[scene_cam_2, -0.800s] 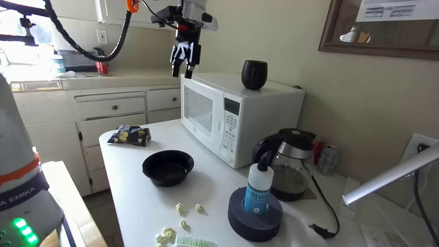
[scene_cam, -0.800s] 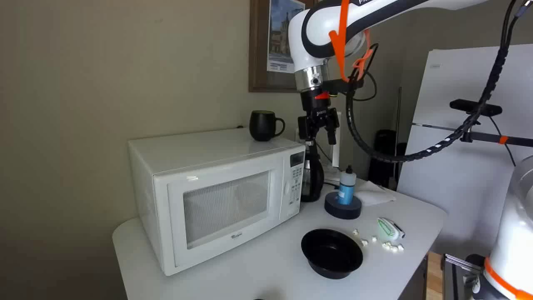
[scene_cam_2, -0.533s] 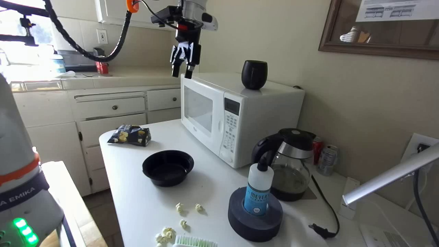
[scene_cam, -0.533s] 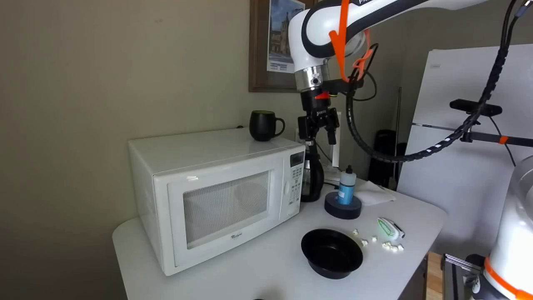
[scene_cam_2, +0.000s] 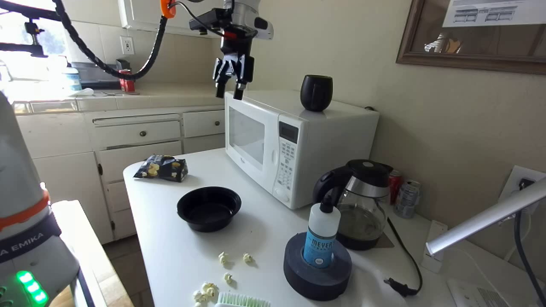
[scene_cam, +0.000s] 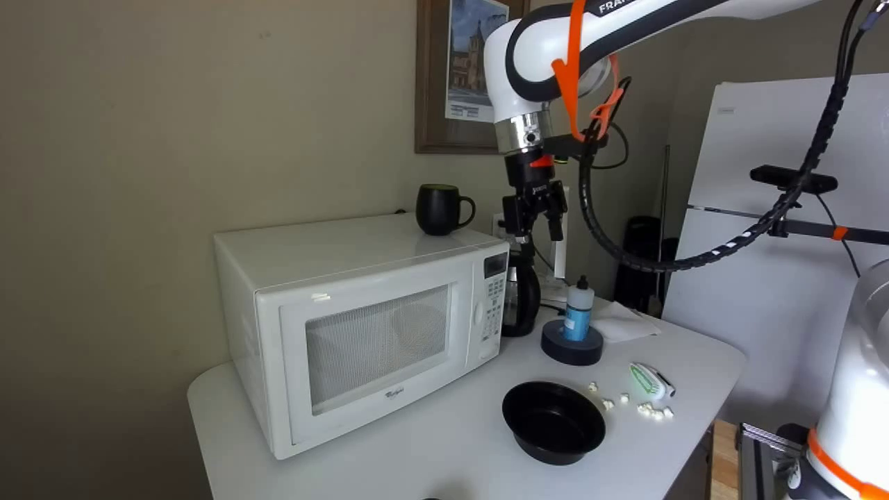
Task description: Put the white objects inside the black bowl
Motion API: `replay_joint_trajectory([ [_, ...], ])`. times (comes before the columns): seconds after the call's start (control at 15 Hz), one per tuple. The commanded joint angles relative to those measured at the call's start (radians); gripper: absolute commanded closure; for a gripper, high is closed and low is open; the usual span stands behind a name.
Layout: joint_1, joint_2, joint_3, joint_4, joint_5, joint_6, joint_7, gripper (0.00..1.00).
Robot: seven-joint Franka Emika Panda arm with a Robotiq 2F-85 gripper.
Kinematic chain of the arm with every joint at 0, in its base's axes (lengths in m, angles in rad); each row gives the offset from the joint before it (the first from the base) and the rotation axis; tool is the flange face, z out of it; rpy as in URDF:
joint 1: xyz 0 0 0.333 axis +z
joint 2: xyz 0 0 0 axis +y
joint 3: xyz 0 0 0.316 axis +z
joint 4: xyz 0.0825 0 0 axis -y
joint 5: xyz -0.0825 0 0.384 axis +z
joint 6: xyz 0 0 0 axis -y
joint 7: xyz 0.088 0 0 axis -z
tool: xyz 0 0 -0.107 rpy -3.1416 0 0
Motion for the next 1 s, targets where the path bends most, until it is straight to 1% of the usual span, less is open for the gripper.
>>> replay_joint_trajectory([
  [0.0, -0.011, -0.036, -0.052, -0.09, -0.105, 0.082, -0.17, 0.0],
  [0.13, -0.023, -0.052, -0.097, -0.149, -0.137, 0.157, -0.305, 0.0],
  [0.2, -0.031, -0.054, -0.119, -0.179, -0.146, 0.202, -0.346, 0.0],
  [0.27, -0.042, -0.058, -0.139, -0.21, -0.148, 0.244, -0.366, 0.0],
  [0.4, -0.064, -0.052, -0.167, -0.267, -0.139, 0.318, -0.352, 0.0],
  [0.47, -0.074, -0.055, -0.178, -0.3, -0.116, 0.362, -0.322, 0.0],
  [0.67, -0.116, -0.054, -0.193, -0.407, -0.118, 0.529, -0.175, 0.0],
  [0.8, -0.151, -0.029, -0.201, -0.461, -0.137, 0.627, -0.084, 0.0],
  [0.87, -0.172, -0.01, -0.207, -0.478, -0.141, 0.648, -0.048, 0.0],
  [0.93, -0.185, 0.011, -0.214, -0.483, -0.129, 0.643, -0.025, 0.0],
])
